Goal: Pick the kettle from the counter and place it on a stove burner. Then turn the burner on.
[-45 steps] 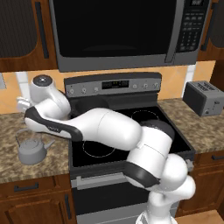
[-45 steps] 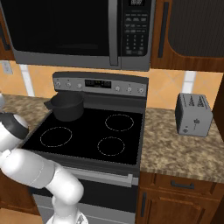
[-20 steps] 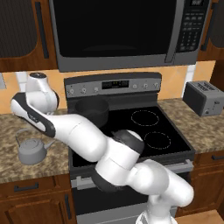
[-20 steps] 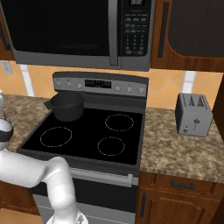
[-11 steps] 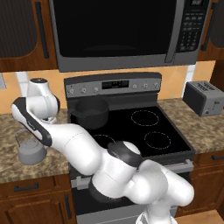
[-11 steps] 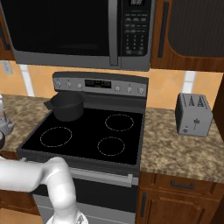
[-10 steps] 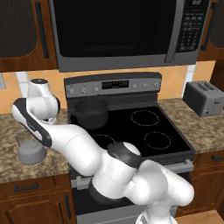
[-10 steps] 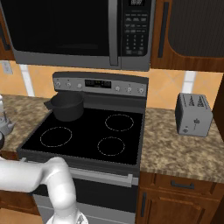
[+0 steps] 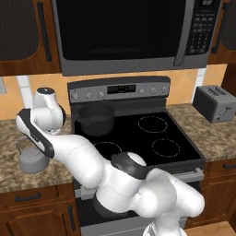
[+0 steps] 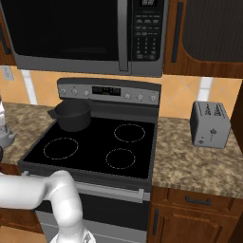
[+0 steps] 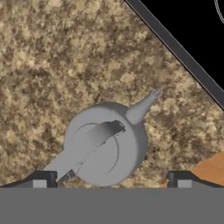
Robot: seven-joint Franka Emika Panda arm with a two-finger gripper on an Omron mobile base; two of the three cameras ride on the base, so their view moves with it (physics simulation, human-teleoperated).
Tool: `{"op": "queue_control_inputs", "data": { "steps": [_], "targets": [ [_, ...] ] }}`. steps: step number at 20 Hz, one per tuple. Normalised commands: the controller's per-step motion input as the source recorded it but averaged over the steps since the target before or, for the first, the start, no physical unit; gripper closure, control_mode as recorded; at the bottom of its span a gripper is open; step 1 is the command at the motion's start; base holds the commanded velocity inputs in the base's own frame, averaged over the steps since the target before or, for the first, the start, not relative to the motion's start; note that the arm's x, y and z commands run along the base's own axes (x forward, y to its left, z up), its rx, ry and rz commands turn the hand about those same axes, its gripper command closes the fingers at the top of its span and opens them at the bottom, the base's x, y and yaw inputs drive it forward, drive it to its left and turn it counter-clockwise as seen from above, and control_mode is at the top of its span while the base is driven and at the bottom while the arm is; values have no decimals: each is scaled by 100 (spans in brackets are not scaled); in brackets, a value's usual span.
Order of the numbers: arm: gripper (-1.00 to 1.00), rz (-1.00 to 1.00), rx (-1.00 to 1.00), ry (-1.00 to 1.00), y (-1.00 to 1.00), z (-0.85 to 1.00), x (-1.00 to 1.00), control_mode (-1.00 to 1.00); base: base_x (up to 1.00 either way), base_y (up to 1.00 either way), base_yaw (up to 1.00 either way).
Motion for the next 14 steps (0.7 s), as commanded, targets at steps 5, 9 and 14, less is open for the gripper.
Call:
{"op": "queue_control_inputs", "data": {
  "steps": [5,9,14],
  "targets": [
    [-100,-16,8,0,-1,0,11,-100,0,0,0],
    [-100,-9,7,10,-1,-21,0,-100,0,0,0],
    [-100,-10,5,13,0,-36,0,-100,0,0,0]
  ]
}}
